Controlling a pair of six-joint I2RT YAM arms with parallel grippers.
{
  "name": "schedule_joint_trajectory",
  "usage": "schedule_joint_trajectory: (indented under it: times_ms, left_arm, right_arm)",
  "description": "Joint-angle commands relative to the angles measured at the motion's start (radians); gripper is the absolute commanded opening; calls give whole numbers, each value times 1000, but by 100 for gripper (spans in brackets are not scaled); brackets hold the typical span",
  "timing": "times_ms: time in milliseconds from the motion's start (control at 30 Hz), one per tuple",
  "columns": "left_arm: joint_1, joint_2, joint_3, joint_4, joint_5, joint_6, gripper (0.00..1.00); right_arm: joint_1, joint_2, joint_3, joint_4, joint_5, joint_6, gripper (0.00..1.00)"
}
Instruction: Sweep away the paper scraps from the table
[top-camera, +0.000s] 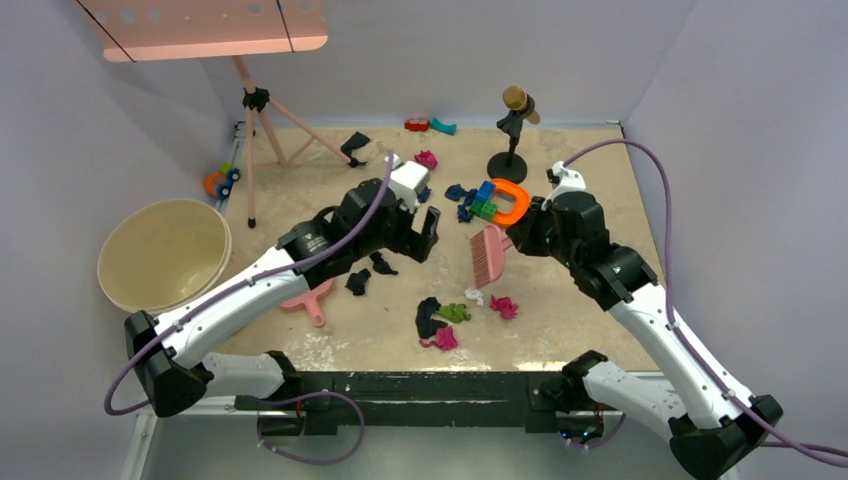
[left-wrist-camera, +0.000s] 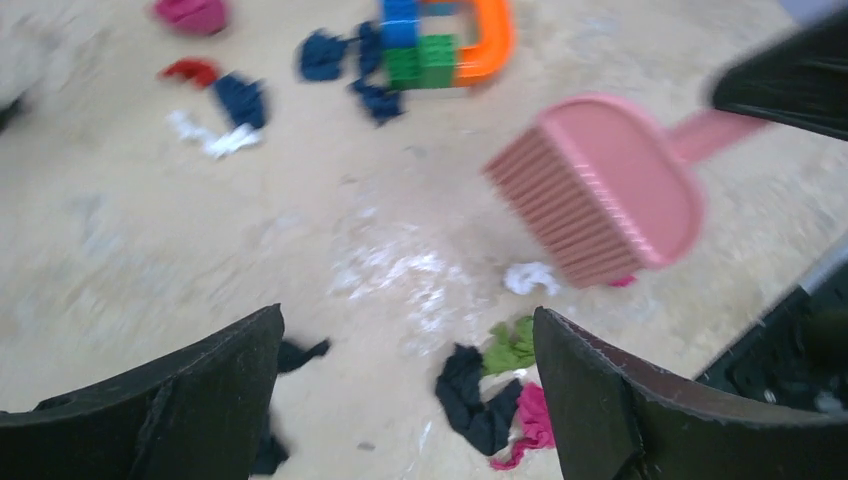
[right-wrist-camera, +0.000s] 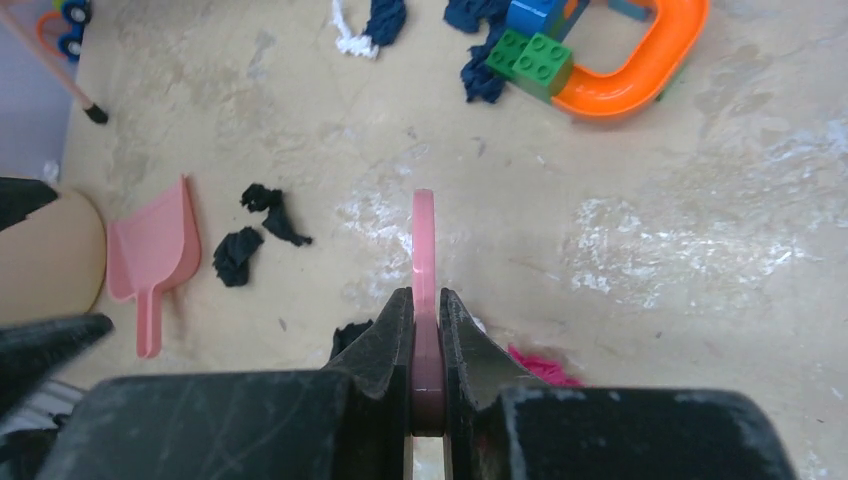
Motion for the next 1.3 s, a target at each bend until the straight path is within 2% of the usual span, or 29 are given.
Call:
schedule_joint_trajectory:
  times_ms: [0, 133, 233, 367, 633, 867, 1167, 1267]
  left_arm:
    - [95, -28, 64, -426, -316, -335, 99]
    - [195, -125, -42, -586, -385, -539, 99]
    - [206, -234, -135, -680, -476, -713, 99]
    - [212, -339, -239, -775, -520, -886, 95]
    - [281, -310, -335, -901, -515, -1116, 85]
    - [368, -273, -452, -720, -404, -1097, 86]
    - [394, -110, -518, -444, -287, -1042, 79]
    - [394, -72, -524, -419, -284, -1067, 77]
  right_arm:
    - [-2, -24, -18, 46, 112, -51, 0]
    - [-1, 6, 2, 85, 63, -59, 0]
    - [-2, 23, 4, 132, 29, -38, 0]
    - [-1, 53, 4, 216, -35, 15, 0]
    - [0, 132, 27, 364, -78, 119, 0]
    - [0, 250, 69, 502, -121, 177, 0]
    - [-1, 465, 218, 643, -92, 235, 0]
    - [-1, 551, 284, 683, -61, 262, 0]
